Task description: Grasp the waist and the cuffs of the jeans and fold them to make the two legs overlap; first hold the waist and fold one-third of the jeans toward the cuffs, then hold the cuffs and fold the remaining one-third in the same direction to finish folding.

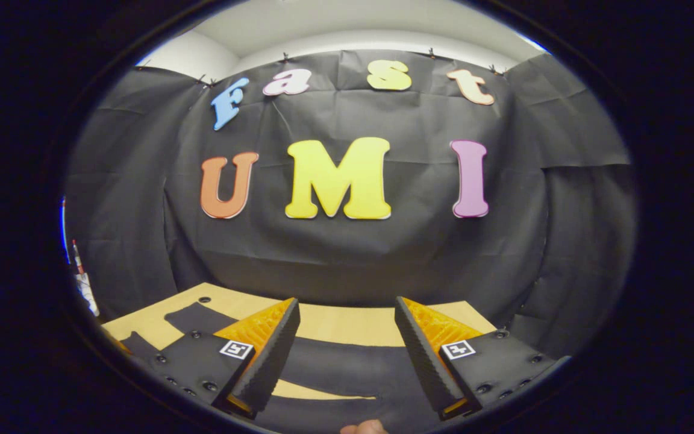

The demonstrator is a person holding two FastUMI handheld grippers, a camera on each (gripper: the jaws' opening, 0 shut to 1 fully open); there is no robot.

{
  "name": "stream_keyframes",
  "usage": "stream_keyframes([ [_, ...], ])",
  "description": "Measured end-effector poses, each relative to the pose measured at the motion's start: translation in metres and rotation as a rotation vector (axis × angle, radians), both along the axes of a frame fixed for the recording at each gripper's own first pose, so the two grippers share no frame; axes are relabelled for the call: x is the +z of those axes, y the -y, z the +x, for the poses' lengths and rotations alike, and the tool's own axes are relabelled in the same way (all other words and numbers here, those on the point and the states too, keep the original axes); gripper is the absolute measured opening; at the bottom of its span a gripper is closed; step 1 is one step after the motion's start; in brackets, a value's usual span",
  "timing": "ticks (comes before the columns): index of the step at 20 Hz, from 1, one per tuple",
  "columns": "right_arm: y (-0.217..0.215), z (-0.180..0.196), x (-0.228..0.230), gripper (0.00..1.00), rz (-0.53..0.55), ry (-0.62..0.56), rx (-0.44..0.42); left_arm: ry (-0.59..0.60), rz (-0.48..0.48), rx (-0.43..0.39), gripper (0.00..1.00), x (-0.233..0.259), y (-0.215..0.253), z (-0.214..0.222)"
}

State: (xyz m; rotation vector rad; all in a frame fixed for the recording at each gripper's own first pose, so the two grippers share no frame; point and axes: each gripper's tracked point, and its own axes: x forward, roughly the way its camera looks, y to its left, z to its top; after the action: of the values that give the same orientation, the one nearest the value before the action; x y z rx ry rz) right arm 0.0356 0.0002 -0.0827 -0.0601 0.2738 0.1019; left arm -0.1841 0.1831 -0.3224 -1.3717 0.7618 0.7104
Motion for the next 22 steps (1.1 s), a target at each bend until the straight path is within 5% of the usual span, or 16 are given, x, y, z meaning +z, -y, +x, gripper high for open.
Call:
stream_keyframes([
  [7, 0.125, -0.017, -0.07, 0.98, 0.078, -0.387, -0.137, 0.139, 0.033, -0.045, 0.03, 0.065, 0.014, 0.045],
  [12, 0.25, -0.046, -0.111, 1.0, 0.174, -0.563, -0.45, 0.193, 0.04, -0.062, 0.03, 0.095, 0.016, 0.065],
  [16, 0.31, -0.075, -0.147, 0.99, 0.356, -0.706, -0.636, 0.212, 0.042, -0.058, 0.03, 0.105, 0.016, 0.075],
  [22, 0.325, -0.091, -0.201, 0.99, 0.724, -0.812, -0.814, 0.214, 0.046, -0.055, 0.03, 0.11, 0.016, 0.081],
])
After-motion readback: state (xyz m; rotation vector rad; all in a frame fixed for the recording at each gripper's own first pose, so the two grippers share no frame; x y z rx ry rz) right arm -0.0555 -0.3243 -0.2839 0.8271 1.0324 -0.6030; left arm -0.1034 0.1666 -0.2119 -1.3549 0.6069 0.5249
